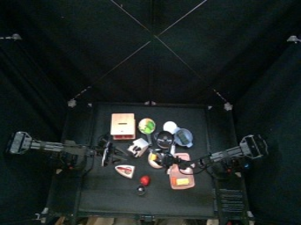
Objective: Hand over carrot top
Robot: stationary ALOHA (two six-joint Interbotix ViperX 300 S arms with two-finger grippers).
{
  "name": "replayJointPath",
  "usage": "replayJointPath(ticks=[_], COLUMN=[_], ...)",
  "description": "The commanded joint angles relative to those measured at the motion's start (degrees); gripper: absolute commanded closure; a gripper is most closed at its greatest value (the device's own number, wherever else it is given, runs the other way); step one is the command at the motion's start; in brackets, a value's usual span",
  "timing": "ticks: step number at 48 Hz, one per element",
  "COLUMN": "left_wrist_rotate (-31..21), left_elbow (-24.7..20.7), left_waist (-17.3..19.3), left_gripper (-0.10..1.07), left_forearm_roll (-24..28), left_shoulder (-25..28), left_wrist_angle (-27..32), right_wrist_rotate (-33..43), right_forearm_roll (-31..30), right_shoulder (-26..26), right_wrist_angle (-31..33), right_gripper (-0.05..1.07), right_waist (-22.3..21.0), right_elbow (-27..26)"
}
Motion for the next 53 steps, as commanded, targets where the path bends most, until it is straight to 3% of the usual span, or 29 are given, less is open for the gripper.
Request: replayJointPath(ticks=[1, 25, 39, 53], left_wrist_rotate=[0.2, 2.5, 3.5, 3.3], left_elbow=[-2.7, -9.4, -10.5, -13.4], left_waist=[-0.1, 2.4, 3.6, 4.5], left_gripper=[0.02, 0.0, 0.0, 0.0], left_forearm_roll=[0.2, -7.8, -10.2, -10.3], left_shoulder=[2.1, 15.2, 20.4, 25.7], left_wrist_angle=[-1.8, -6.6, -13.4, -15.5], right_wrist_rotate=[-0.1, 0.2, 0.1, 0.1], right_forearm_roll=[-1.2, -2.2, -2.3, -3.6], right_shoulder=[-0.3, 0.3, 1.1, 2.6], right_wrist_angle=[0.9, 3.5, 4.1, 4.1], right_gripper=[0.31, 0.31, 0.31, 0.31], right_waist=[0.0, 0.2, 0.6, 1.0], right_elbow=[-1.9, -2.3, -3.7, -5.1])
